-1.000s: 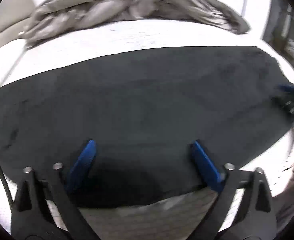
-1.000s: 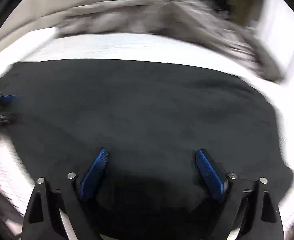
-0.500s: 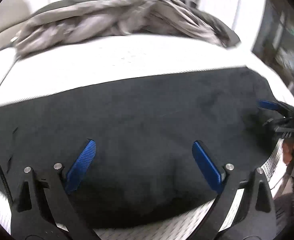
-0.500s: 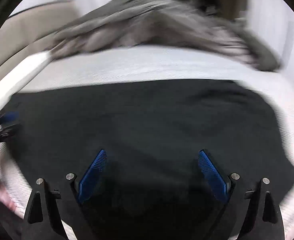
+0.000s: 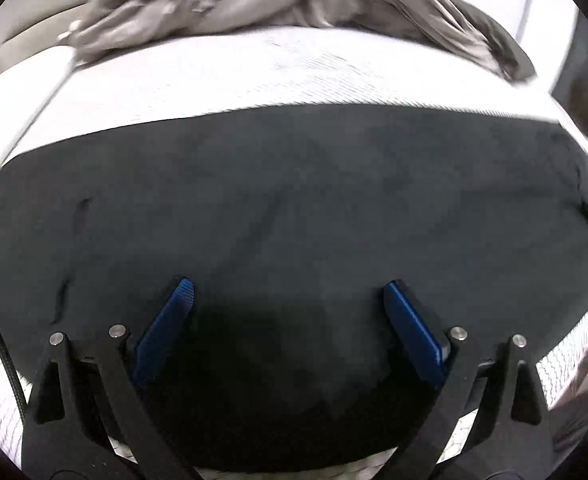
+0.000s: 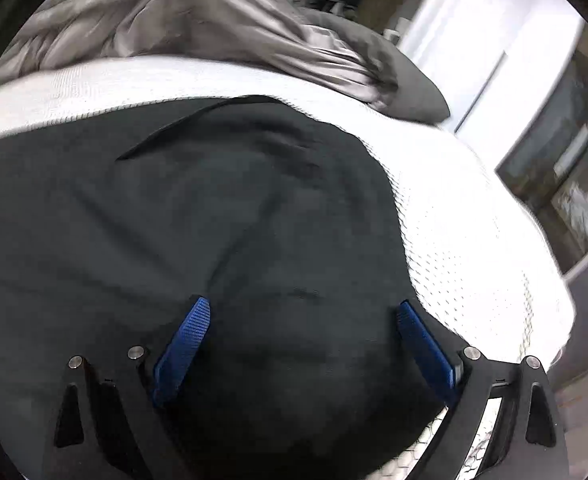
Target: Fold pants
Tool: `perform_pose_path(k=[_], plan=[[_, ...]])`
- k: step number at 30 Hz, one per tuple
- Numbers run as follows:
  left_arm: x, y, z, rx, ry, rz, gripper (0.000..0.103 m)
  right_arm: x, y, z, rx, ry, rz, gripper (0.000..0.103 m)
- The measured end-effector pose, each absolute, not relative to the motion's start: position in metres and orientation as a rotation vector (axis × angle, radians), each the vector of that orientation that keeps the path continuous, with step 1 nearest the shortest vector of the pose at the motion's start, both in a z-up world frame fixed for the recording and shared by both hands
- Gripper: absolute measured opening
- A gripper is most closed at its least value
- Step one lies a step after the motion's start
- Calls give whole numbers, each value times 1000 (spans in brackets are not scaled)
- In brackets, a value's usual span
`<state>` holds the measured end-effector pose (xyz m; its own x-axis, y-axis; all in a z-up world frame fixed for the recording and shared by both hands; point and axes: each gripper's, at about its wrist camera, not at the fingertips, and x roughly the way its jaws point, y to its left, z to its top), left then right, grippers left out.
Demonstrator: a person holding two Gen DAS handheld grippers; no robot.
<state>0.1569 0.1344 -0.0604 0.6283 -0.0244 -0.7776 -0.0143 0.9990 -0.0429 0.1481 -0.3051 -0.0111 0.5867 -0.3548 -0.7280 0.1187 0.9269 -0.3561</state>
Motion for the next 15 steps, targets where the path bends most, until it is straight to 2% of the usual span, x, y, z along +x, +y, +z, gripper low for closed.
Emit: perform_pose_path(k=[2, 6, 8, 12, 15], plan=[[158, 143, -52, -66, 865, 18, 90, 136, -311, -3, -227, 896, -257, 95], [161, 114, -24, -109, 794, -46, 91, 136, -280, 25, -200, 848, -159, 95], [174, 85, -16, -79, 776, -78, 91, 156, -236, 26, -172, 866, -49, 95], [211, 27, -31, -8, 840, -121, 91, 195, -147, 10, -209, 960, 161, 95], [230, 2, -60, 109, 957, -104, 91, 215, -99, -25, -314, 1004, 186, 95]])
